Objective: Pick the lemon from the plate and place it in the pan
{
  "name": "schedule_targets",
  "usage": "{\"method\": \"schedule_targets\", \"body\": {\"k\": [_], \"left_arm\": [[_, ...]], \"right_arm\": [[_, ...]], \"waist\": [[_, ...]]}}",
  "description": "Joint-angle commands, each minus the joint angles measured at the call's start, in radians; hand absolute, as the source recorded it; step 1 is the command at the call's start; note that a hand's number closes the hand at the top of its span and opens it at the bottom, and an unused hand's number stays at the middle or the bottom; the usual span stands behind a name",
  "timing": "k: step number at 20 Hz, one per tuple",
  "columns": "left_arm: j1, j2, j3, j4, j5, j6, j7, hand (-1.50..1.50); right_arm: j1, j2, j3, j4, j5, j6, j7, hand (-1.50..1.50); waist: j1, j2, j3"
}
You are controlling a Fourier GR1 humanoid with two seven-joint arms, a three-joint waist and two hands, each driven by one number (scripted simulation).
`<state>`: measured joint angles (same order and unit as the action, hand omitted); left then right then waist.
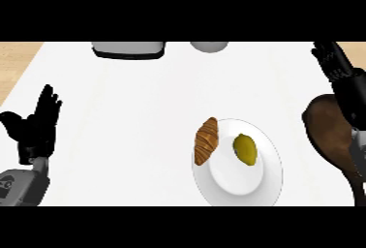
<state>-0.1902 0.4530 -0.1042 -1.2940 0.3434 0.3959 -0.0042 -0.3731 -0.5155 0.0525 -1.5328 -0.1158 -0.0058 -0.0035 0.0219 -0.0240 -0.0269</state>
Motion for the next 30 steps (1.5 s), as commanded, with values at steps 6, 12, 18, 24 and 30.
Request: {"method": "schedule_targets", "body": {"k": [6, 12, 18, 24, 30], "left_arm": [[-0.064, -0.029, -0.067, -0.126, 0.023, -0.089, 0.035, 0.0], [0.014, -0.043, -0.078, -0.203, 0.041, -0.093, 0.095, 0.0], [0.012, -0.036, -0.051, -0.252, 0.037, -0.097, 0.128, 0.0], [0.064, -0.031, -0.044, -0.324, 0.019, -0.11, 0.162, 0.0], [0.004, -0.046, -0.032, -0.27, 0.014, -0.121, 0.164, 0.0]], "right_arm": [[-0.061, 0.162, -0.001, 0.016, -0.357, 0.332, -0.252, 1.5], [0.296, -0.046, -0.066, 0.132, 0.027, 0.3, -0.711, -1.5], [0.266, -0.165, -0.115, 0.266, 0.171, 0.287, -0.866, -1.5], [0.199, -0.155, -0.037, 0.173, 0.307, 0.244, -0.763, -1.5], [0.056, -0.187, 0.074, 0.056, 0.484, 0.229, -0.492, -1.5]], "waist": [[0.015, 0.032, 0.035], [-0.029, 0.024, 0.03], [-0.018, 0.024, 0.028], [-0.013, 0.022, 0.027], [-0.006, 0.024, 0.026]]}}
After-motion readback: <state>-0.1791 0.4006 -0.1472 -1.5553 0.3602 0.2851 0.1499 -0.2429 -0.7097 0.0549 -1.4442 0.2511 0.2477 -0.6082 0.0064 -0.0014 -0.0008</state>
